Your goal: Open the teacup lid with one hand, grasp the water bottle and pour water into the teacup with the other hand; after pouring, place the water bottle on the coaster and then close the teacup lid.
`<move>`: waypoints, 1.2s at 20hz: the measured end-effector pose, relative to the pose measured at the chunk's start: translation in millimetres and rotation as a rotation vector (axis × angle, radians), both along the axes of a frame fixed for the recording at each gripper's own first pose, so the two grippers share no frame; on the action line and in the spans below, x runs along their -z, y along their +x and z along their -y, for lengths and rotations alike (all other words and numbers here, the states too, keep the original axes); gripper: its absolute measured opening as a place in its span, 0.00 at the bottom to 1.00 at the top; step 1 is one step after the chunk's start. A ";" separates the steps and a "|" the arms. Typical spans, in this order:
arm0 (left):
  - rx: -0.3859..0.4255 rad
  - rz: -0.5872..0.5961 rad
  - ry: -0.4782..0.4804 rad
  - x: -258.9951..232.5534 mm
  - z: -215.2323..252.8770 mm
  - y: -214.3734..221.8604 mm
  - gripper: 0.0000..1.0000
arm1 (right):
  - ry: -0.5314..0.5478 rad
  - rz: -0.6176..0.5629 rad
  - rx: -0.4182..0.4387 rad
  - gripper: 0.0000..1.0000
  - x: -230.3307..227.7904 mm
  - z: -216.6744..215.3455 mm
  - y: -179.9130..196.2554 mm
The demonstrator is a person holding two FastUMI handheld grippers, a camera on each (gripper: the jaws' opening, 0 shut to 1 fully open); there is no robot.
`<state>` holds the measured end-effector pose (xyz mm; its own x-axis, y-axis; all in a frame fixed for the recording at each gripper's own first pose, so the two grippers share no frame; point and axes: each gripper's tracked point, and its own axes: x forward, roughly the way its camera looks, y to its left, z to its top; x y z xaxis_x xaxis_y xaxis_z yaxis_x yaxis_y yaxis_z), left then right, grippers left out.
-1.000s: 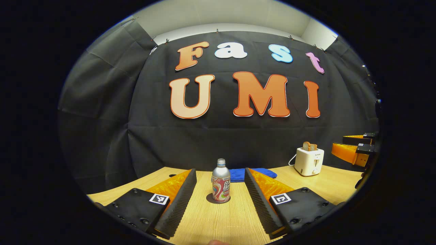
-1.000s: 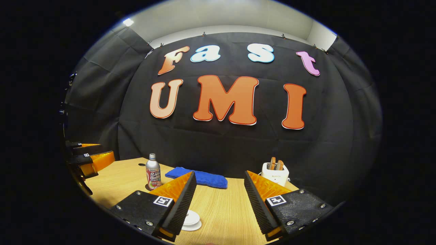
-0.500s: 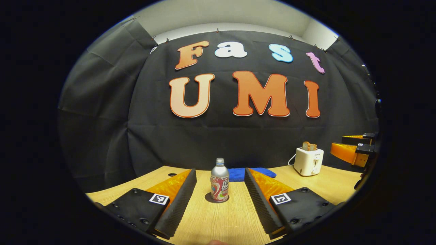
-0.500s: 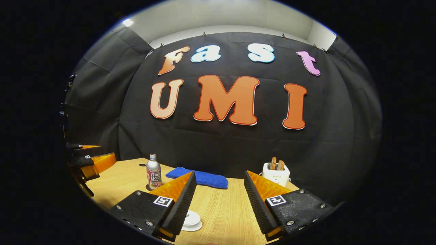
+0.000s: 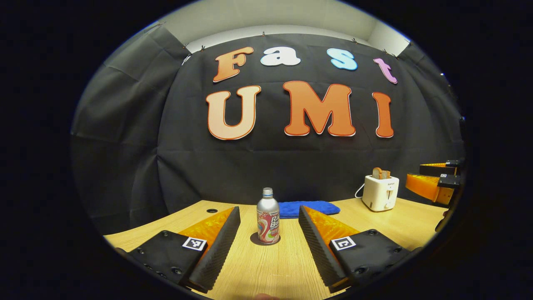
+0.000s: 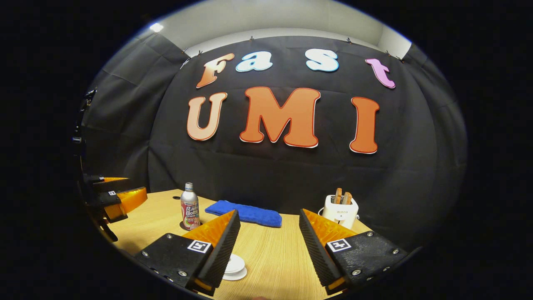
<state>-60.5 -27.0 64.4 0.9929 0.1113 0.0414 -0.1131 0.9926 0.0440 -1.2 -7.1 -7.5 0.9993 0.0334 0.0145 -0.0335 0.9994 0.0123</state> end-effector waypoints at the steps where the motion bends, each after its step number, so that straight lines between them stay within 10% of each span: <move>1: -0.002 0.004 0.001 0.4 0.3 0.0 0.89 | 0.003 -0.002 0.001 0.86 0.0 2.4 1.6; 24: -0.038 0.084 -0.066 -30.5 -38.1 5.3 0.96 | -0.003 0.036 0.024 0.86 -17.8 -0.1 13.3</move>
